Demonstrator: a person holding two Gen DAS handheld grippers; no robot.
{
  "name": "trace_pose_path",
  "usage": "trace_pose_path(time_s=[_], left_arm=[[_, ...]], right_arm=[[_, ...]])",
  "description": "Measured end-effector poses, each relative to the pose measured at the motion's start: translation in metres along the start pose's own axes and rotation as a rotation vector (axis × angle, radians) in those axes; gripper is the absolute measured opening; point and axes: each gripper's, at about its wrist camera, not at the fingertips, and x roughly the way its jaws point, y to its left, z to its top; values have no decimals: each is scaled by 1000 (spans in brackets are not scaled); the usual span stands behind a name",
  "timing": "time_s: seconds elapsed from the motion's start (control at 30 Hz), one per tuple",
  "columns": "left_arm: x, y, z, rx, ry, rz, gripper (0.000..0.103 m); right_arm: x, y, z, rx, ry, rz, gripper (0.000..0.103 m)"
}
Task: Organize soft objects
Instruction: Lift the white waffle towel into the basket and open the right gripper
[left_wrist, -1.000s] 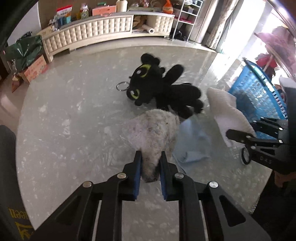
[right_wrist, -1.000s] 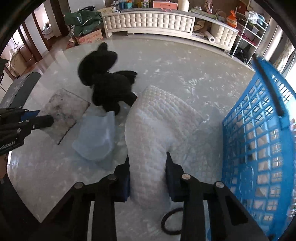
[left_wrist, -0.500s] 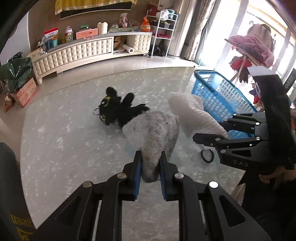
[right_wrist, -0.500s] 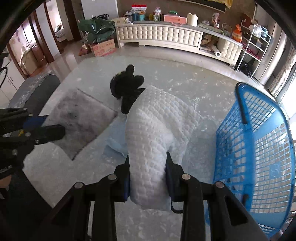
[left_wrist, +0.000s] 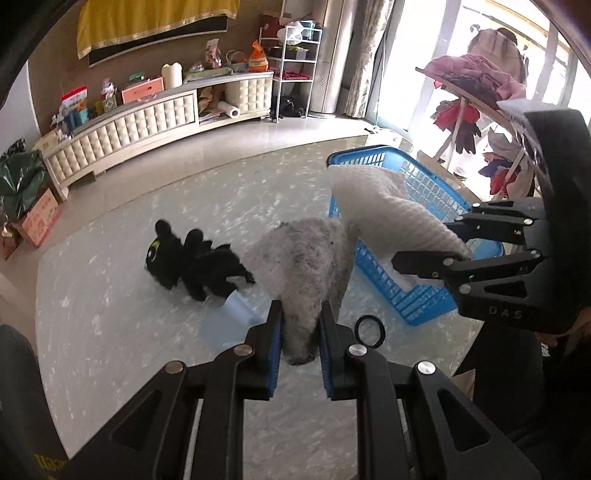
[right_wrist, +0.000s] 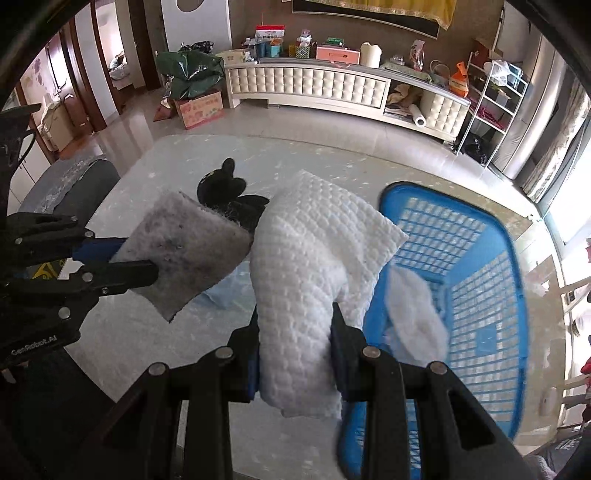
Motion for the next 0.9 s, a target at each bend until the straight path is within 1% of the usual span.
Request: trace_pose_path(time_s=[0.23, 0.4, 0.5, 0.63, 0.9], left_arm=[[6, -16, 13, 17, -2, -10, 16], [17, -22, 17, 23, 16, 3, 16], [22, -22, 19, 22, 26, 7, 16], [30, -22, 20, 17, 57, 23, 16], [41, -22, 16, 17, 93, 34, 16]], right_arm=[[-7, -26, -3, -4, -17, -15, 29], [3, -48, 0, 14, -8, -26, 29], [14, -62, 1, 26, 12, -31, 29], [30, -77, 2, 40, 44, -42, 29], [72, -97, 5, 62, 138, -40, 29]])
